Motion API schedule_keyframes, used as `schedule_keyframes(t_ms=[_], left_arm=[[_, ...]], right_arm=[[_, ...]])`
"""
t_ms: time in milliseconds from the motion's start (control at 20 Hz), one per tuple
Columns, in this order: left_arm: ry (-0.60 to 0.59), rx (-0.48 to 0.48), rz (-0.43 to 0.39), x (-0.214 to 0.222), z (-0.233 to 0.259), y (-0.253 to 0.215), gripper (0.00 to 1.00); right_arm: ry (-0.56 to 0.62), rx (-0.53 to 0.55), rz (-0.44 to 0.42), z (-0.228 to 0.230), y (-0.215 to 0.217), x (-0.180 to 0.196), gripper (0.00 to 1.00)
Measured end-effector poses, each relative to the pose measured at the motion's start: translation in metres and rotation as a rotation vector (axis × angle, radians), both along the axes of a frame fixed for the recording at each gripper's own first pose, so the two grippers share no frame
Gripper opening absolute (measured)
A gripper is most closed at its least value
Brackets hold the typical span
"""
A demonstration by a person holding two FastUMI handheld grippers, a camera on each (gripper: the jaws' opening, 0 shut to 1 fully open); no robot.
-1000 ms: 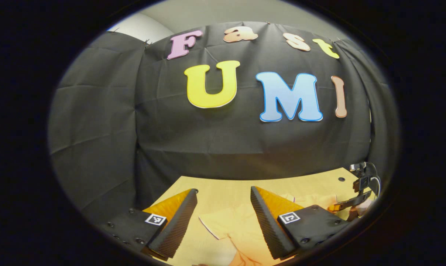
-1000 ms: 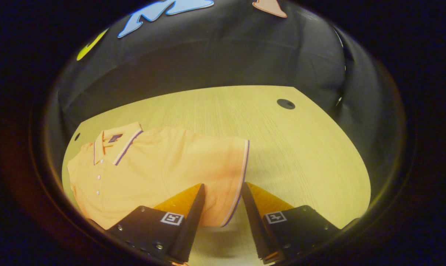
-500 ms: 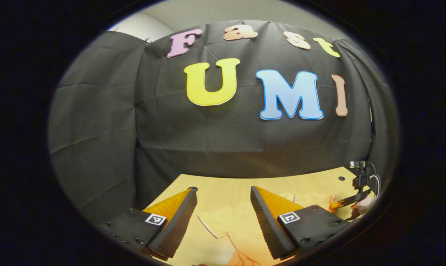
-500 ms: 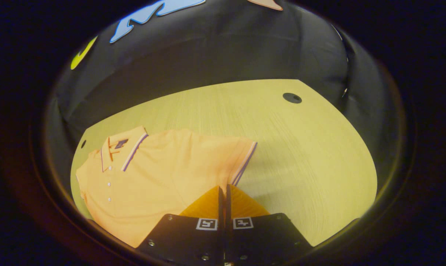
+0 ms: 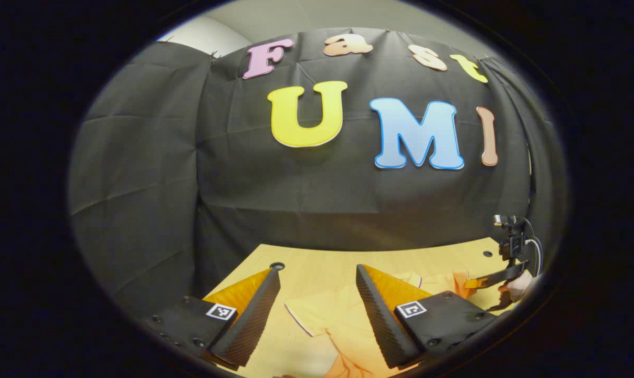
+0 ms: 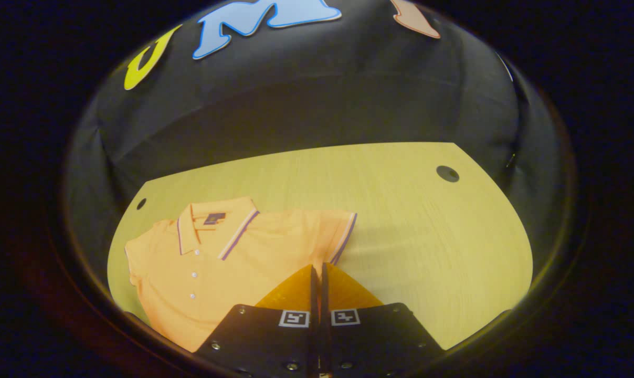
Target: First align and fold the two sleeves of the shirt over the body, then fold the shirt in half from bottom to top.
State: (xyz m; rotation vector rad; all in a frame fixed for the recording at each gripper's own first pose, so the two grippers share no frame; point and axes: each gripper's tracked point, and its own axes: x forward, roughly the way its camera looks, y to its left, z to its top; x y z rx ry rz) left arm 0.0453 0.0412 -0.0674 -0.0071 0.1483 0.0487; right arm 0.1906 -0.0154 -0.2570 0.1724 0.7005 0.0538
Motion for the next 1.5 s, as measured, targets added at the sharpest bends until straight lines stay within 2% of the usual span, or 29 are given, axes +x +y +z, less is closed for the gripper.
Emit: schedule_keyframes(t_ms=[200,550,700,750,900,950,1000,1050,1500], left_arm=[[0.009,-0.004,0.005,-0.002,-0.006,0.006,0.94],[0.034,-0.003,0.000,-0.004,-0.020,0.016,0.95],[0.056,0.002,-0.009,-0.003,-0.034,0.018,0.94],[0.066,-0.001,-0.015,-0.002,-0.038,0.017,0.94],[0.090,-0.014,-0.036,0.002,-0.054,0.013,0.95],[0.098,-0.016,-0.042,0.003,-0.061,0.012,0.95],[0.106,-0.016,-0.048,0.007,-0.068,0.012,0.95],[0.115,-0.017,-0.052,0.012,-0.075,0.012,0.95],[0.232,-0.049,-0.053,0.080,-0.170,0.031,0.94]], right_arm=[[-0.018,0.033,0.100,0.011,0.053,-0.003,0.01],[0.051,0.021,0.211,-0.006,0.103,-0.022,0.01],[0.078,0.016,0.229,-0.011,0.107,-0.028,0.19],[0.071,0.008,0.229,-0.010,0.107,-0.028,0.19],[0.078,0.023,0.235,-0.003,0.109,-0.032,0.40],[0.070,0.018,0.233,0.000,0.107,-0.033,0.40],[0.062,0.018,0.232,0.005,0.106,-0.034,0.34],[0.055,0.022,0.232,0.010,0.106,-0.037,0.40],[-0.019,0.039,0.249,0.064,0.103,-0.082,0.40]])
